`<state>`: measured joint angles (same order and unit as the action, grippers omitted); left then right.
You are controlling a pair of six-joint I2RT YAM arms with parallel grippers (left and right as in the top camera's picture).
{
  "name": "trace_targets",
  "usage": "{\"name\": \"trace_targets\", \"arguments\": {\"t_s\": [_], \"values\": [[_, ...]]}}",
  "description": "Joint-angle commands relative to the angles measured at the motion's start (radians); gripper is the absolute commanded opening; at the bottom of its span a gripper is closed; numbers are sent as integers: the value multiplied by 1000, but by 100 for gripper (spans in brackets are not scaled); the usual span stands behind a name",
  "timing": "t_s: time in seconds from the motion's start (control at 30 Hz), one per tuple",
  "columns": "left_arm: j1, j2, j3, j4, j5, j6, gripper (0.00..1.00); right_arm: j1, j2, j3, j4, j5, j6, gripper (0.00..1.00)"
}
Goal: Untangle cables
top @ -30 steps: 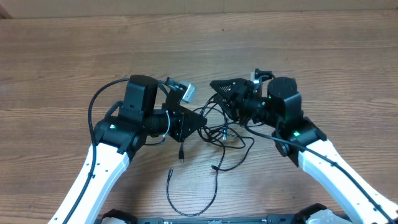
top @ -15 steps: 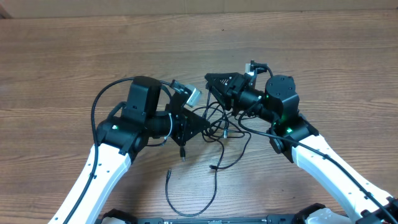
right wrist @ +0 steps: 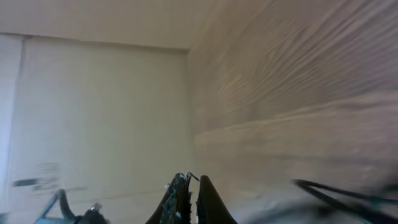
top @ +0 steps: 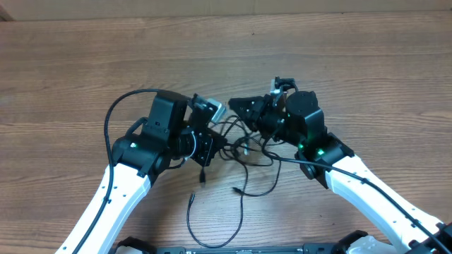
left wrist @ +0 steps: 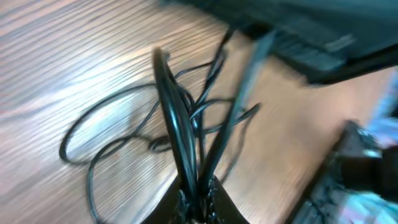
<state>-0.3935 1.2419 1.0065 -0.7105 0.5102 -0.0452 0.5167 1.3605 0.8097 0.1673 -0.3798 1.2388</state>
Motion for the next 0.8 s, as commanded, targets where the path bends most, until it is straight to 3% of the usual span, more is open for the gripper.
{"name": "trace_targets", "arguments": {"t_s": [0.0,0.37,0.43,0.53,0.57,0.77], "values": [[-6,0,10,-42,-262,-132,13,-54,-8,15,2,50,-175,4],[-6,0,10,-79,-525,-424,27,-188,-158,15,-239,70,-340,4],[-6,0,10,-78,-547,-507,42,-205,-208,15,-280,64,-377,4],[-6,2,10,-66,-507,-672,89,-203,-278,15,-290,63,-467,4],[-6,4,10,-57,-473,-711,100,-202,-294,15,-294,61,-492,4],[-9,52,10,41,-138,-845,99,-202,-357,15,-351,63,-542,4]]}}
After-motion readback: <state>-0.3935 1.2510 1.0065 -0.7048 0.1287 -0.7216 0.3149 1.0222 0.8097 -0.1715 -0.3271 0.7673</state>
